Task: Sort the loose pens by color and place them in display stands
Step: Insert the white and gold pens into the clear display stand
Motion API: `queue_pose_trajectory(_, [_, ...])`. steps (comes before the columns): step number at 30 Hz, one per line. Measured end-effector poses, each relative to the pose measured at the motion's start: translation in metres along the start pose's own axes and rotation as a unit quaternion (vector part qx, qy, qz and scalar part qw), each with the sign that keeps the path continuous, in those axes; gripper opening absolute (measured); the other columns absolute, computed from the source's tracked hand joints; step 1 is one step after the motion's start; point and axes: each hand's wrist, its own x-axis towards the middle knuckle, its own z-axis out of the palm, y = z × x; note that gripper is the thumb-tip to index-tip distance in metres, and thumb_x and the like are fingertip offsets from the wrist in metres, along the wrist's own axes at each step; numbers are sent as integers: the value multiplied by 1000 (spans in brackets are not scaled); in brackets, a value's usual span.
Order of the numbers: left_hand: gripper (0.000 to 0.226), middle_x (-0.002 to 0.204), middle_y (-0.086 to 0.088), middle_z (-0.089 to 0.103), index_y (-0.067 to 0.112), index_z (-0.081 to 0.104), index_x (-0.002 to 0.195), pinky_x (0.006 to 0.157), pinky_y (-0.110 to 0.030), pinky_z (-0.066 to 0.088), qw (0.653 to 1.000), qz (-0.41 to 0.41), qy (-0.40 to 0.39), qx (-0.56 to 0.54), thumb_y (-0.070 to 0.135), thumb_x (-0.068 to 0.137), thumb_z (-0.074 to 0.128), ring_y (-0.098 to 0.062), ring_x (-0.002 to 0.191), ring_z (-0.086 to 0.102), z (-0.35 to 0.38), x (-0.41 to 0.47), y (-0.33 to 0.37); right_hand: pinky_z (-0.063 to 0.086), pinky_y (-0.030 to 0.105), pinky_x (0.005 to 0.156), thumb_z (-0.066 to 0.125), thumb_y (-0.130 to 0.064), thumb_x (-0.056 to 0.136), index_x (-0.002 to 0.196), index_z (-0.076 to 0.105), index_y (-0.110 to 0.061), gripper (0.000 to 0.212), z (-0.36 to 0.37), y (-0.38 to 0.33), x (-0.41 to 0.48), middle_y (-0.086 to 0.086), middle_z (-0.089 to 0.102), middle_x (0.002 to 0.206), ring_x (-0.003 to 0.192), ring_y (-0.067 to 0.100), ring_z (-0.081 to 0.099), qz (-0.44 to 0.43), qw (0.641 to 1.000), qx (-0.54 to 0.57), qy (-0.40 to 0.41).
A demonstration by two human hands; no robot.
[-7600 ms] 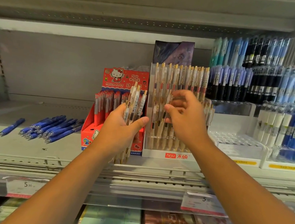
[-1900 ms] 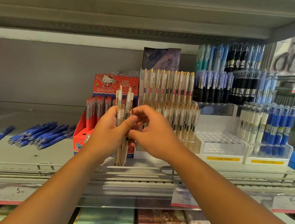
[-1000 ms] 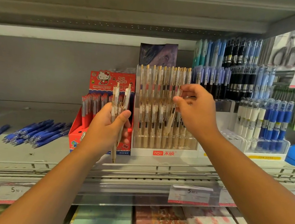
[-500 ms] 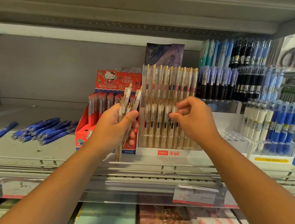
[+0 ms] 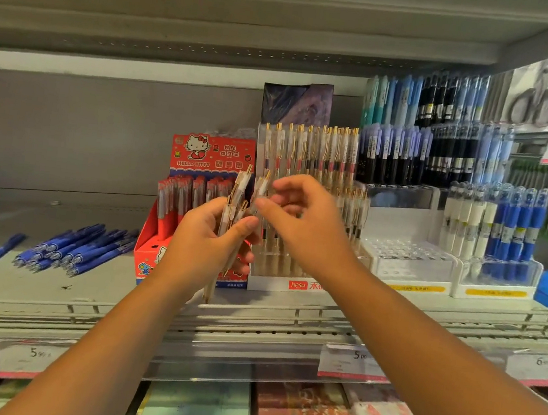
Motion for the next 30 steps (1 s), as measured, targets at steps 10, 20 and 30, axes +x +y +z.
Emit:
queue_pose_trajectory(10, [33,75,-12,72,11,65,102,52,-33,58,999,-26,-25,-30,38,85,60,-26,60,69,0,-2,2,60,31,76,65,-10,91,110,57,-15,22,5,-5,2,3,75,92,83,13,73,59,988,143,-9])
queue_pose_trajectory(20, [18,77,3,74,20,63,95,61,-18,55,998,14,12,60,31,99,50,-10,67,68,-2,3,-2,57,23,56,70,-7,87,101,57,-24,25,-38,2,16,1,64,90,77,15,70,-5,993,65,101])
queue_pose_trajectory(30, [21,72,0,72,19,64,99,59,-19,55,1000,-2,12,8,33,97,48,-13,63,66,1,2,1,60,34,56,75,-15,85,101,55,-22,26,-70,24,21,-4,61,83,73,18,66,-65,980,-75,170])
